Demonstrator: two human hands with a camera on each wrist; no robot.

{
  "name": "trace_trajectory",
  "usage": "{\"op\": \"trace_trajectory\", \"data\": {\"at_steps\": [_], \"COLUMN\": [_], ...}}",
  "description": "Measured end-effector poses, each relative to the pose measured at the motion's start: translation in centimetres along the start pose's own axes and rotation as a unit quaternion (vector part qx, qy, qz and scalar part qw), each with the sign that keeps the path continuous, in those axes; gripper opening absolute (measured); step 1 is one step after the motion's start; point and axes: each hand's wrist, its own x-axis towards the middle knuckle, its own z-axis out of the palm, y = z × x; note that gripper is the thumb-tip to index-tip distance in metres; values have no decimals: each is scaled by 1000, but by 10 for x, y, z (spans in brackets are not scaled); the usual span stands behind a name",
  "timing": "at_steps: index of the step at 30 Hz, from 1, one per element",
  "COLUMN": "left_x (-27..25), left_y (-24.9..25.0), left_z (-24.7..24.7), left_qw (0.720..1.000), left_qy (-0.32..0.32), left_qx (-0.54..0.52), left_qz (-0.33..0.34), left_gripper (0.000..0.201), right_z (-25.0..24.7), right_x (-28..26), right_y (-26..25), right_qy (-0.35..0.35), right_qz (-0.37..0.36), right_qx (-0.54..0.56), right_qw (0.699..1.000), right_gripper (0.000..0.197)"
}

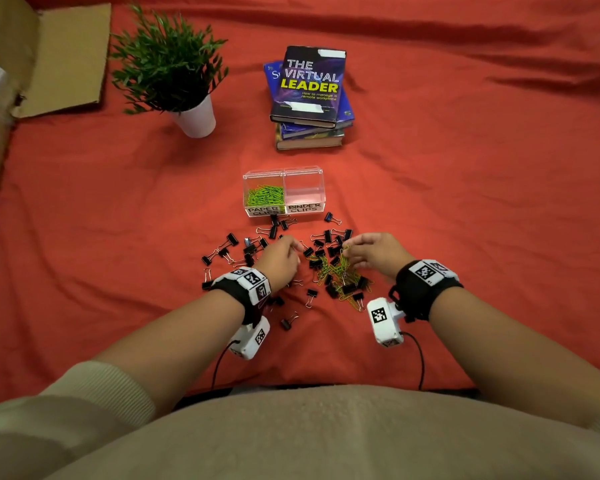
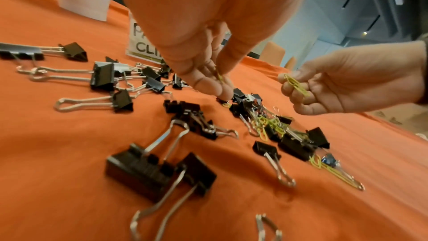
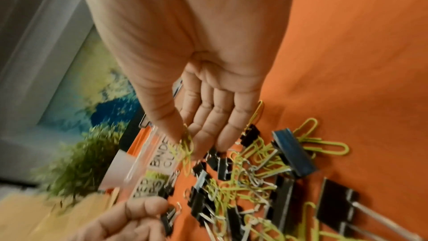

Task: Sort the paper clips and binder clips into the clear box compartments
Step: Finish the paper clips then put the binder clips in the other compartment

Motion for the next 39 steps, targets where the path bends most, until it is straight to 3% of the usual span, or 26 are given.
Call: {"op": "trace_trajectory", "data": {"at_steps": [5,9,12,14,17,21,24,33,36,39], "left_x": [5,6,4,2,0,1,4,16,14,13], "left_y": [14,10,2,-3,-10,-5,4,13,16,18], "left_z": [12,27,24,18,10,11,18,25,25,25], "left_qw": [994,980,979,977,975,976,973,955,938,927], "left_qy": [-9,-14,-20,-31,-44,-34,-24,-16,-11,-9], "left_qx": [101,190,195,207,210,210,217,283,328,354], "left_qz": [33,53,48,51,52,55,71,86,114,125], "left_gripper": [17,21,21,21,25,21,21,24,26,27], "right_z": [-5,-2,5,11,24,39,44,25,28,33], "right_x": [-3,-7,-5,0,9,16,23,27,22,17], "right_y": [1,-1,-1,2,8,6,5,4,6,6], "right_qy": [-32,-29,-11,8,11,11,8,75,53,14], "right_qz": [30,57,34,4,-74,-154,-155,-144,-169,-194], "right_qx": [169,201,22,-140,-275,-444,-496,-510,-529,-576], "right_qw": [985,978,999,990,958,883,854,845,830,794], "right_gripper": [23,15,14,14,13,22,25,28,29,36]}}
